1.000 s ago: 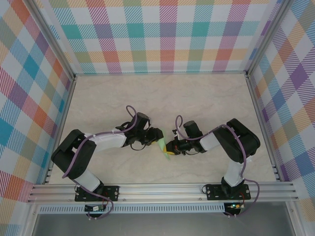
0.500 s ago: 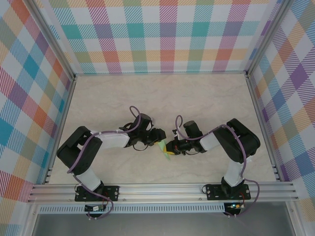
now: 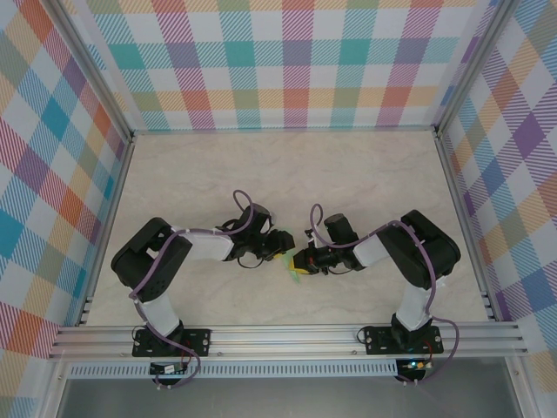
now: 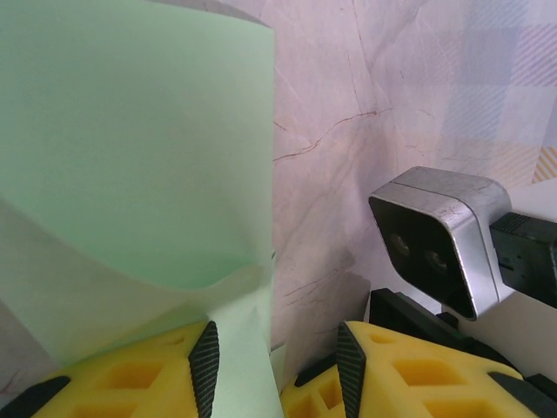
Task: Fold a paper plane with a square sheet of paper (pick it up from the middle)
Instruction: Fold the wing for the fifth time at the center of the table.
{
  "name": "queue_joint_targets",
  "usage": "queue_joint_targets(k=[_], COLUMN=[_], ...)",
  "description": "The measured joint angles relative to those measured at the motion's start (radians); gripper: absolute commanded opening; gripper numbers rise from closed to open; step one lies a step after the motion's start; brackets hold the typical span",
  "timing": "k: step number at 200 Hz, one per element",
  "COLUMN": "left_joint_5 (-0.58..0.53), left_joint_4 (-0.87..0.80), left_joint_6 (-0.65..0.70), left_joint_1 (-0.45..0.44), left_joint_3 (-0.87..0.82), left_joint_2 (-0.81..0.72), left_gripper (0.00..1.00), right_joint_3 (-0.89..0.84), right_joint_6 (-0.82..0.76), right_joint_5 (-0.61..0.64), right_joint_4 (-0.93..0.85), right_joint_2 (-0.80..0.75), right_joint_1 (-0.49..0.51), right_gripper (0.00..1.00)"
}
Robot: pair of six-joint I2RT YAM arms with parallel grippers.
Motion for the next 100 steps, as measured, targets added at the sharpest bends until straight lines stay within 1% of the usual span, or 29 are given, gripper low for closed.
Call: queue_joint_targets(k=[27,55,66,79,100], left_joint_5=[0.0,0.0,0.0,0.0,0.0], left_joint_4=[0.0,0.0,0.0,0.0,0.0], left_joint_6=[0.003,0.003,0.003,0.003,0.003], left_joint_1=[0.0,0.0,0.0,0.0,0.0], left_joint_3=[0.0,0.0,0.0,0.0,0.0], left_joint_2=[0.0,0.0,0.0,0.0,0.0], left_gripper=[0.42,0.42,0.42,0.42,0.42], right_joint_3=[0.005,0.002,-0.006,-0.013,-0.019], right_joint_6=[0.0,0.0,0.0,-0.001,-0.008], right_joint_5=[0.029,0.066,0.077,0.087,0.089], right_joint_4=[-0.037,-0.112,-0.142,-0.172,-0.19], right_joint_2=[-0.023,-0.073,-0.095,-0.113,-0.122], right_joint_1=[0.002,0.002,0.0,0.0,0.0], right_gripper=[0.11,0.14,0.14,0.12,0.11])
